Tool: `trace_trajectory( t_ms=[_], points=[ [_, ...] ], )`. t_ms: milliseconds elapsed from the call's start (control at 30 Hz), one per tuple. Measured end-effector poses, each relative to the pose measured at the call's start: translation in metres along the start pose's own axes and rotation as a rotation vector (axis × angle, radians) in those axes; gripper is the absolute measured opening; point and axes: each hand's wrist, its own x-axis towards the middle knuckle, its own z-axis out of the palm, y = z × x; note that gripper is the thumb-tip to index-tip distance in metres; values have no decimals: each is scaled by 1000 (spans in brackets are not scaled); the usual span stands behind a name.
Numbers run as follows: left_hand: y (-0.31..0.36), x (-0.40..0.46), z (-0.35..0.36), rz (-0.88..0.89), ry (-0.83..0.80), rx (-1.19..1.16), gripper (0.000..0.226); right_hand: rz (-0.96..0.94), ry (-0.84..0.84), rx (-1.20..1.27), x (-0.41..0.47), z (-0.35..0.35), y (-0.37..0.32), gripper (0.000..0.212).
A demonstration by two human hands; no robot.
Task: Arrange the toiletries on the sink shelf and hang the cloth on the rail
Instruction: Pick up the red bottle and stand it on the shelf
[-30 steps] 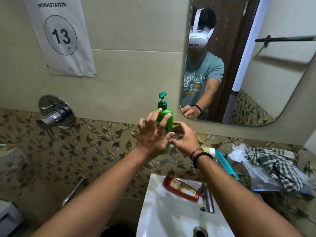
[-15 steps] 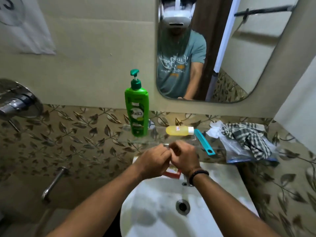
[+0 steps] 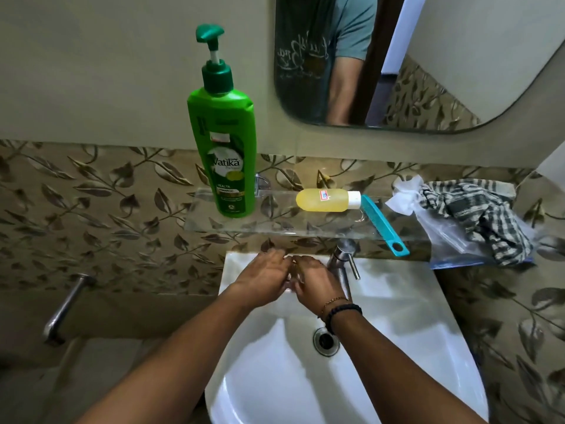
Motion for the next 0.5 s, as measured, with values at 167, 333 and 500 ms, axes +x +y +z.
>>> trace_trajectory(
  t_ms=[167, 333, 500],
  points=[
    [-23, 18, 28, 4, -100, 51, 62, 78, -90, -89, 19, 23, 15, 50],
    [-27, 19, 44, -2, -167, 89, 73, 115, -171, -206, 21, 39, 24, 57],
    [-21, 2, 34, 33, -144, 193, 57, 51, -154, -184, 10, 43, 22, 50]
  ],
)
